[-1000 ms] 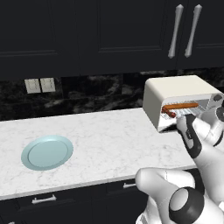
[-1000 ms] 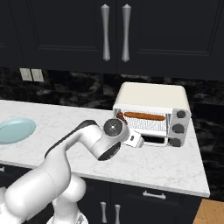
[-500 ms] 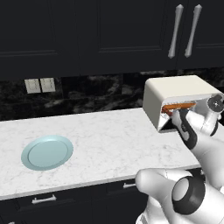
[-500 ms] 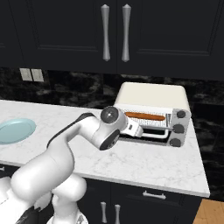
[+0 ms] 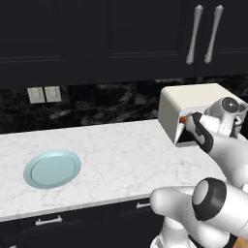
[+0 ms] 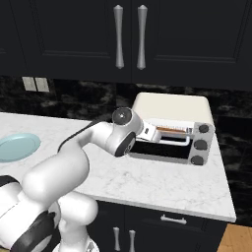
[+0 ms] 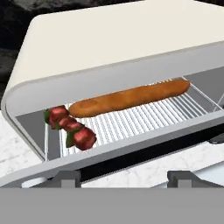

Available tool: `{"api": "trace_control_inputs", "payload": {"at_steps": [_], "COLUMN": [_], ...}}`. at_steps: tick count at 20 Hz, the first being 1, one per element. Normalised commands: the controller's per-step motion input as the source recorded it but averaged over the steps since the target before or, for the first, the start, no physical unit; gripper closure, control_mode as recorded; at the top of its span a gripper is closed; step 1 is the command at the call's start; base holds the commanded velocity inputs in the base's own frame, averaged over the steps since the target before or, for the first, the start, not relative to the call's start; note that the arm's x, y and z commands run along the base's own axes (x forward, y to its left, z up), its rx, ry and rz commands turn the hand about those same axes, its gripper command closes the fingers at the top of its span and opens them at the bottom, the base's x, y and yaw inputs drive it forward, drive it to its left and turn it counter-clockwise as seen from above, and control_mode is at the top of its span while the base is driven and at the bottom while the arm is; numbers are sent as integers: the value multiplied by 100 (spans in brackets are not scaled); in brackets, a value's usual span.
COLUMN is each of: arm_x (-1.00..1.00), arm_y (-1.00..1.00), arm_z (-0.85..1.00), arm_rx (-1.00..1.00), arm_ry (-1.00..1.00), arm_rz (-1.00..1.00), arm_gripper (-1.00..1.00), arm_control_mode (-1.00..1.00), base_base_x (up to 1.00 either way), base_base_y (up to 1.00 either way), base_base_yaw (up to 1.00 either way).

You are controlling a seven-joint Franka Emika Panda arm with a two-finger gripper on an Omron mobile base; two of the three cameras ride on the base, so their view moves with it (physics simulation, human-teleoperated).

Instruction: Pick up the kebab skewer and baguette bread, and place them inside the toaster oven. Close the toaster oven door and start by setting the timer.

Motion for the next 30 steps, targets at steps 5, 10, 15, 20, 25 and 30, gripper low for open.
{"api": "trace_control_inputs", "payload": {"at_steps": [5, 10, 15, 20, 25, 30], "arm_x": [52, 45, 42, 36, 18, 1], "arm_y": [21, 13, 6, 6, 2, 0], "arm_z": [-4, -16, -28, -44, -31, -4], "arm_rx": [0, 1, 1, 2, 1, 1], "arm_ry": [0, -1, 0, 0, 0, 0], "arm_rz": [0, 0, 0, 0, 0, 0], "arm_gripper": [-100, -100, -100, -100, -100, -100], "arm_control_mode": [-100, -100, -100, -100, -100, -100], "base_base_x": [0, 0, 0, 0, 0, 0], "base_base_y": [0, 0, 0, 0, 0, 0], "base_base_yaw": [0, 0, 0, 0, 0, 0]}}
